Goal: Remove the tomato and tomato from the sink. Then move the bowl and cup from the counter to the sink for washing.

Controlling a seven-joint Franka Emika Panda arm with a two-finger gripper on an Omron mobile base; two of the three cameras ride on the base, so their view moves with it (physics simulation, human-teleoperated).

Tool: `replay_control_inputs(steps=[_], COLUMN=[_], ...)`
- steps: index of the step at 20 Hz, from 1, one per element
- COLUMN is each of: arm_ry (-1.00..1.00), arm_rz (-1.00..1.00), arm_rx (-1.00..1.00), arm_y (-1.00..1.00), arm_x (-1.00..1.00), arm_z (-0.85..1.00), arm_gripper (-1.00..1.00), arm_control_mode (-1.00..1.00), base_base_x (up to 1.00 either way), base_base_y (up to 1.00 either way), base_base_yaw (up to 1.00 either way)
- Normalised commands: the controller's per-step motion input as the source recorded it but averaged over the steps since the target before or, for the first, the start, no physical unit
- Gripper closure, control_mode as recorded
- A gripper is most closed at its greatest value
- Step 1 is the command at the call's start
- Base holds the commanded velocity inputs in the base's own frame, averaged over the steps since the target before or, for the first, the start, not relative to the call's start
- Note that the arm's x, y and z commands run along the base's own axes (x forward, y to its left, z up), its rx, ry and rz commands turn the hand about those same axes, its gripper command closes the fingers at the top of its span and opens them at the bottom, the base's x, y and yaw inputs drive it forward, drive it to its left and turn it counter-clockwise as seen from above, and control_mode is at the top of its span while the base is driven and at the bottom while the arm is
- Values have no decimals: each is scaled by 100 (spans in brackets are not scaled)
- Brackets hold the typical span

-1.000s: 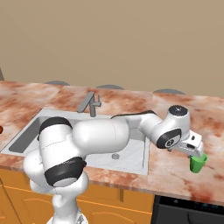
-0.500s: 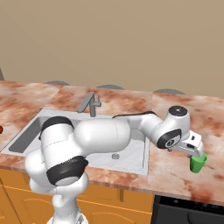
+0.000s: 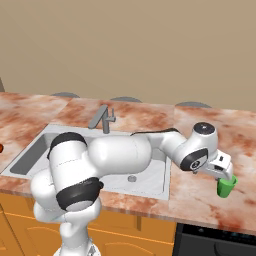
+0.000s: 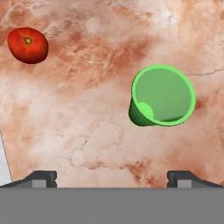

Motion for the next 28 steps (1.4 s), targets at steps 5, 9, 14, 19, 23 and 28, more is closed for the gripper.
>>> replay_control_inputs(steps=[5, 9, 14, 19, 23, 28], arm_ry=[0, 0, 0, 0, 0, 0], arm_rz=[0, 0, 0, 0, 0, 0], arm_rx=[0, 0, 0, 0, 0, 0], arm_y=[-7, -7, -3, 0, 0, 0], arm_x=[3, 3, 2, 4, 3, 2], arm_z=[-4, -4, -4, -4, -4, -6], arm_gripper=[-100, -100, -100, -100, -100, -100], arm_control_mode=[-100, -100, -100, -100, -100, -100], base_base_x=[0, 0, 0, 0, 0, 0], base_base_y=[0, 0, 0, 0, 0, 0], base_base_yaw=[0, 0, 0, 0, 0, 0])
